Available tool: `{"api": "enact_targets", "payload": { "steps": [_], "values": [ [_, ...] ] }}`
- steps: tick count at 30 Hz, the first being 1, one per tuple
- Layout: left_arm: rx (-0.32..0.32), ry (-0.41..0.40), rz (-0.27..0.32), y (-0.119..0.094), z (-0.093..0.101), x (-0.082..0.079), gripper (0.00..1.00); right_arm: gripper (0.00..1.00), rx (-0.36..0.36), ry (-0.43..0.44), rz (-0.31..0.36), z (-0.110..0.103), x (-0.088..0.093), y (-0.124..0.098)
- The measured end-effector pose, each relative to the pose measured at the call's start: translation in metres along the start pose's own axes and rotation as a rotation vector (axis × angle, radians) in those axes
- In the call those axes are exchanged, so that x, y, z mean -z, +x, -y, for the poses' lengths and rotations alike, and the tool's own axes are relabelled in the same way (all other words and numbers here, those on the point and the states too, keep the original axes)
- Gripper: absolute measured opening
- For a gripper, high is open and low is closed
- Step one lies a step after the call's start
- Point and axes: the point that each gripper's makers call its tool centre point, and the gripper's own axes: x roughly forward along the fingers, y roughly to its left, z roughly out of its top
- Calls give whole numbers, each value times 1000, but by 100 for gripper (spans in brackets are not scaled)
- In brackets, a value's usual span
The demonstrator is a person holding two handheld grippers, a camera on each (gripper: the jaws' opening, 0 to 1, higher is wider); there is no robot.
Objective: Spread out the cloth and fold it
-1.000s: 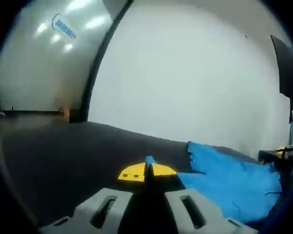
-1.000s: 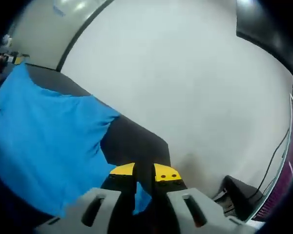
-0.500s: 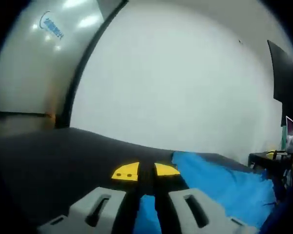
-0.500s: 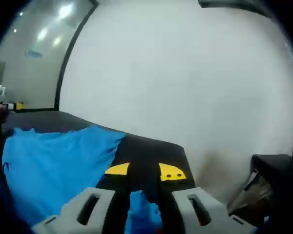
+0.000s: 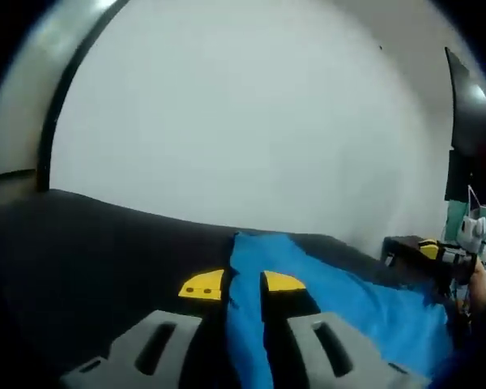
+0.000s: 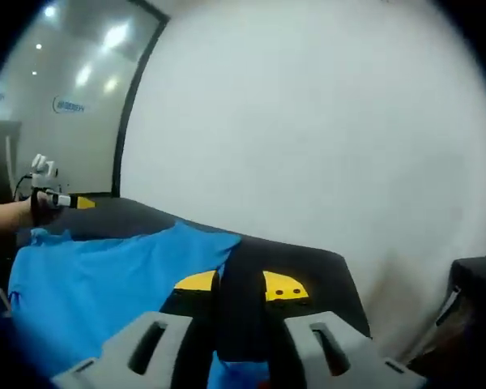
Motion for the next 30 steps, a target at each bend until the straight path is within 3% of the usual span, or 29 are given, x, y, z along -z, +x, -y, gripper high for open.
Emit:
{"api": "enact_targets", "payload": {
  "steps": [5,7,10,11,12,15,16,18,19,21,22,23,24,25,27,29,30],
  "values": [
    [-98,44,-103,52,-29,26,25,17,-28,78,0,-4,-3,45],
    [-138,55,-194,65,-43,52,24,17,-41,72,-6,-5,-2,64],
    [-51,1,-282,70,-25,84,21,17,-41,40,-35,0,3,90],
    [-49,30,-271,72,-23,86,22,17,-34,38,-33,4,1,99],
    [-69,125,-247,72,-23,79,21,17,-29,43,-22,7,-1,106],
    [-27,168,-263,75,-8,85,22,17,-62,59,-4,0,-2,121],
    [-48,222,-257,74,-11,84,21,17,-74,58,-3,-3,0,126],
    [-42,234,-249,71,-9,85,9,17,-100,76,10,-12,9,131],
    [-98,267,-231,67,-19,80,2,17,-112,104,24,-16,13,131],
    [-115,299,-202,60,-25,72,1,17,-112,169,64,-16,27,132],
    [-130,287,-159,54,-28,60,0,17,-116,166,-14,-15,40,134],
    [-145,263,-94,48,-30,43,0,17,-118,117,-37,-13,44,133],
    [-156,225,-45,39,-31,27,0,17,-97,90,6,-7,40,131],
    [-158,185,10,30,-30,10,0,17,-76,125,17,-2,39,131],
    [-166,143,97,13,-31,-20,0,17,-84,183,-1,2,44,130],
    [-205,148,109,-3,-39,-34,1,17,-60,199,-4,10,49,130],
    [-227,148,65,-9,-46,-29,1,17,-50,201,-14,12,53,131]
  ]
}}
